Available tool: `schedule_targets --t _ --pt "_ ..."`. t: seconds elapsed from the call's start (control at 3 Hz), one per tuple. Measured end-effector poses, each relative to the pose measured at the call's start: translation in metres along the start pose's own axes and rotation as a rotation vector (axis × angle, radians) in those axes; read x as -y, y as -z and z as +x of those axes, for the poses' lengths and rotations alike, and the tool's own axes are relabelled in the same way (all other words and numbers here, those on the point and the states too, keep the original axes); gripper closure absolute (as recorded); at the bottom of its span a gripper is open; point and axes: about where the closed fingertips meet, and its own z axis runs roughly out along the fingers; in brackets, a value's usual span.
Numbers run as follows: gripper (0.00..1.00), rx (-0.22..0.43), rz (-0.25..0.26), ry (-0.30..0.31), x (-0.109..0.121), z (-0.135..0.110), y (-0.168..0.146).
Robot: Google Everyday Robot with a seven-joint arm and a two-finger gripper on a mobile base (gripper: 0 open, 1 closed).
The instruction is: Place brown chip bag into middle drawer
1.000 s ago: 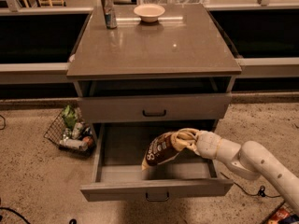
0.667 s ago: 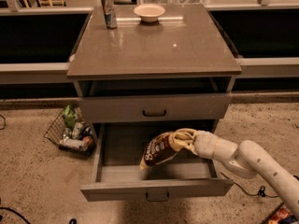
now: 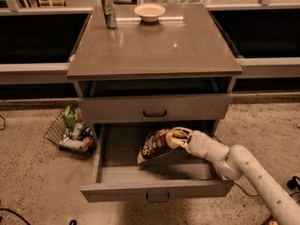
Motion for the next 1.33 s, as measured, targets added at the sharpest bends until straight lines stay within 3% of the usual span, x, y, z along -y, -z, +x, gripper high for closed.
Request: schedule_targets --t 0.33,1.33 --pt "1.0 0.023 0.015 0.023 0.0 0.017 -0.012" --pt "1.0 -0.142 -0.116 -0.101 -0.026 0.077 -0.013"
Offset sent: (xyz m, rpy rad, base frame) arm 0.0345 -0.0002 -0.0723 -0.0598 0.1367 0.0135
